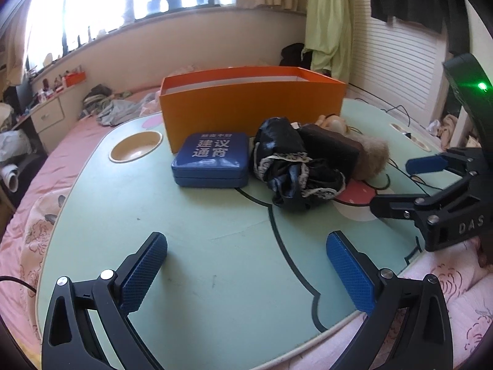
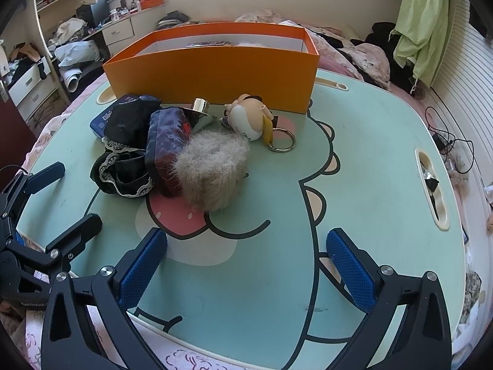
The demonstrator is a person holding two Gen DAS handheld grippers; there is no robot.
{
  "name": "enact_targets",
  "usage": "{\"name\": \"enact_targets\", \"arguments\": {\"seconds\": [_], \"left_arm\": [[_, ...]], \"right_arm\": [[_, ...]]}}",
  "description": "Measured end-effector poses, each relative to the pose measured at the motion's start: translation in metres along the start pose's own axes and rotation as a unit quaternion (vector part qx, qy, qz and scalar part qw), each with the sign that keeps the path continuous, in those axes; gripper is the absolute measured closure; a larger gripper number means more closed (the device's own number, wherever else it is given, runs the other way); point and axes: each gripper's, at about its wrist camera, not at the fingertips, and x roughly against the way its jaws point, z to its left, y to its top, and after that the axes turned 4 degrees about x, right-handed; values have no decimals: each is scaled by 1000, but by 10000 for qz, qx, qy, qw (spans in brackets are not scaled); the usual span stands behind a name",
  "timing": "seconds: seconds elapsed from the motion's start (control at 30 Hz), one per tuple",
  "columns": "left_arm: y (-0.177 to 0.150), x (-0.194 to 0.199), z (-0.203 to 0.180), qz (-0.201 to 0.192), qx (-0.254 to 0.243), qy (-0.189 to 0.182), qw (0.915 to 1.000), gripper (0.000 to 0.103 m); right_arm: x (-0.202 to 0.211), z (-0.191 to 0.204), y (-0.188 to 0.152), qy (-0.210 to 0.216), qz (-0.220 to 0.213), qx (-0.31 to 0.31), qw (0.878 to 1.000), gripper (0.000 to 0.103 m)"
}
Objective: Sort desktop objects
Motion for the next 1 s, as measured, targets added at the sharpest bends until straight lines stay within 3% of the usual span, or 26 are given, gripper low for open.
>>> {"name": "enact_targets", "arguments": {"seconds": [0.63,0.87,0.93,1.0], "left_arm": [[-3,0,1,-146,-26,-99,9998,0],[-4,0,1,-206,-21,-101,9997,0],[-4,0,1,-210,-22,-104,9997,0],[-4,0,1,-210,-22,-104,9997,0]], "right_arm": [[1,-1,-3,-12,-132,-4,9999,0],[35,-8,-6,69,-1086,-277,9937,1],[38,-4,-1,24,-1197,-253,9925,1],[34,1,5,-6,-1156,-187,9931,10]]}}
